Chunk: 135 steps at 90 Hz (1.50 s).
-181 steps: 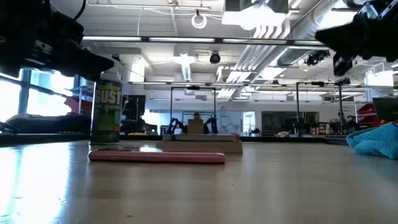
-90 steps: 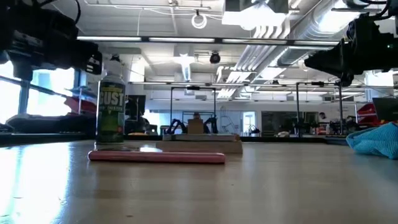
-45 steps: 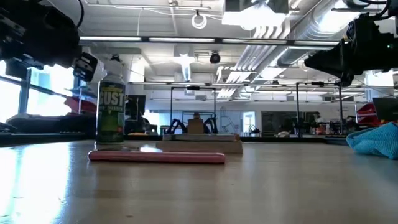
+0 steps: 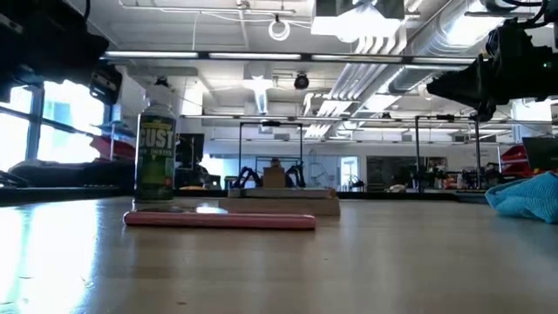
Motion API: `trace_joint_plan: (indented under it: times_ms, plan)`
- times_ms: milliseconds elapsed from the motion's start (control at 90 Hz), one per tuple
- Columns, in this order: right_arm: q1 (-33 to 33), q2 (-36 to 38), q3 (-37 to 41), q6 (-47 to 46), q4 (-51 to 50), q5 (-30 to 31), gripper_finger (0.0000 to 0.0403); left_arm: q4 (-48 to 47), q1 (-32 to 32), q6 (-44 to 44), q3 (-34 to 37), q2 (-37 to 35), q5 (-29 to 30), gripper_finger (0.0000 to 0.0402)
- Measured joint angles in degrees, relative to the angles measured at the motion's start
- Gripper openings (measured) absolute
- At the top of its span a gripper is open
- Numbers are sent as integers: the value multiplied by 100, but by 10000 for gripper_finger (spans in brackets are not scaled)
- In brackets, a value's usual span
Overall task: Apply microfiber cloth
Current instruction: Return to Home Position
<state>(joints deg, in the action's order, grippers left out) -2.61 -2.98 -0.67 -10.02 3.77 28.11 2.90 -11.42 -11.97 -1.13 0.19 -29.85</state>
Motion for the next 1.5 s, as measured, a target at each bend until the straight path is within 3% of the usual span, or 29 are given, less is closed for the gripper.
trace_joint_plan:
  times_ms: [189, 400, 667, 889, 1500]
  plan:
    - [0, 2, 0, 0, -2, -14, 0, 106, 720, 232, 0, 0, 951, 0]
    - [0, 4, 0, 0, 0, -16, 0, -209, 1732, 1143, 28, 4, 2525, 0]
    - [0, 6, 0, 0, -2, -25, 0, -125, 2082, 1532, 28, 0, 2582, 0]
    - [0, 7, 0, 0, -2, -23, 0, -138, 2000, 1567, 28, 0, 3192, 0]
    - [-1, 7, 0, 0, -2, -23, 0, -164, 2000, 1523, 28, 0, 3202, 0]
